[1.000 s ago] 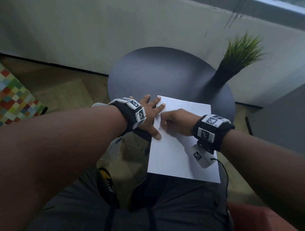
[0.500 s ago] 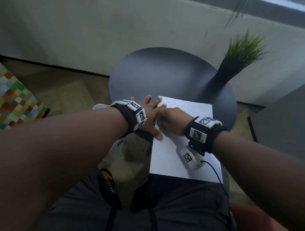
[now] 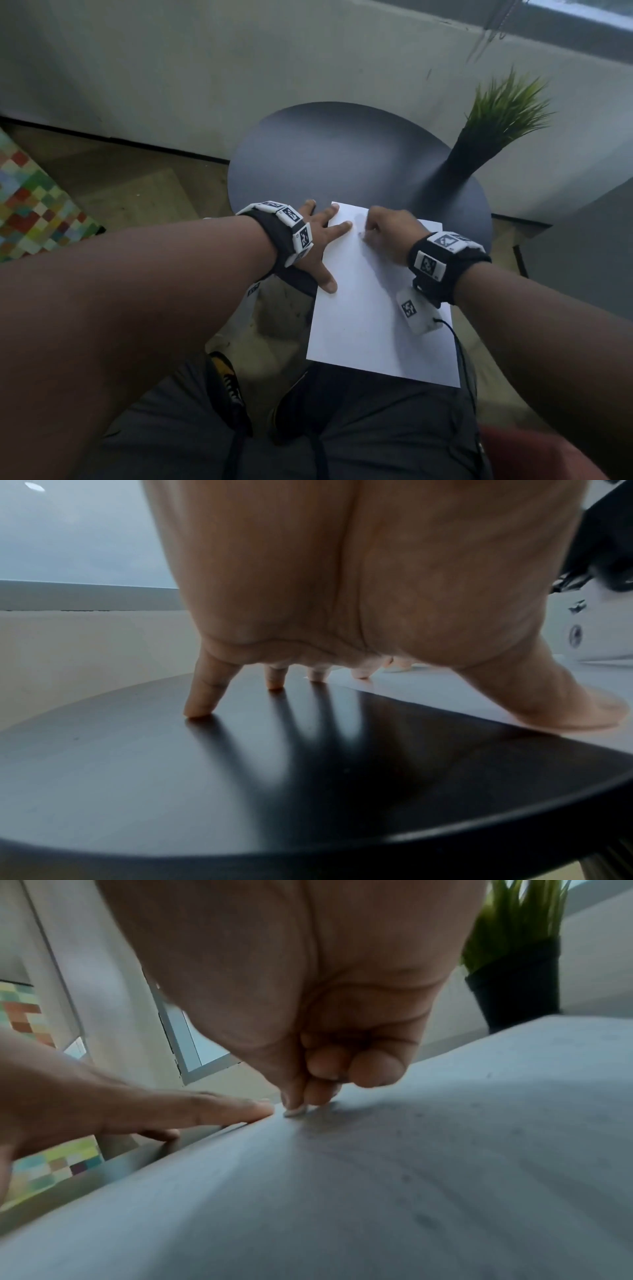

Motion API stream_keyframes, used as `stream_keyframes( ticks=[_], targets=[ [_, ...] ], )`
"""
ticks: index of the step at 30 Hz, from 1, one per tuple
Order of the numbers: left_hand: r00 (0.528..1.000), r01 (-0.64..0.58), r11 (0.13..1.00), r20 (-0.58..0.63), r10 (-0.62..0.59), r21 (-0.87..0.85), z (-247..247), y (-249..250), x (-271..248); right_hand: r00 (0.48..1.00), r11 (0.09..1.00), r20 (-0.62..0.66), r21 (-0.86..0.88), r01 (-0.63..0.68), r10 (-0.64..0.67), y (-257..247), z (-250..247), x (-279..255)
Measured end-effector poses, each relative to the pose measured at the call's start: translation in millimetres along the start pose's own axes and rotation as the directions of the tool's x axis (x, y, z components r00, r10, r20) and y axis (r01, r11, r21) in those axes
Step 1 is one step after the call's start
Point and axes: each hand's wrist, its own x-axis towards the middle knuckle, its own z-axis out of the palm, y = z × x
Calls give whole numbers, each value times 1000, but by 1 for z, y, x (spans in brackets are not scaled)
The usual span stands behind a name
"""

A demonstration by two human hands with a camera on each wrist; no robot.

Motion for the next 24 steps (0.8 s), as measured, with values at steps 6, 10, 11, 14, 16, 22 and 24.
stream_keyframes(
  ticks=[6,10,11,14,16,22,24],
  targets=[
    [1000,-14,1000,3,14,22,0,-3,1,950,962,161,-3,272,-268,-25,17,-28],
    [1000,-10,1000,-3,10,22,-1,-1,0,1000,999,-5,20,-27,28,4,2,-5],
    [1000,-8,1000,1,8,18,0,-2,-1,1000,1000,1,18,-7,7,1,4,-6],
    [1000,-11,1000,14,11,6,-1,-4,-1,976,983,121,43,179,-183,-25,15,-27],
    [1000,-12,1000,29,12,8,-2,-3,-1,979,987,144,81,136,-147,-14,12,-33],
    [1000,17,999,-7,-18,-50,7,-14,-17,966,958,-6,130,-257,260,76,-13,-27],
    [998,53,995,-41,-57,-90,12,-21,-29,949,934,-26,188,-304,314,95,-16,-33]
  ],
)
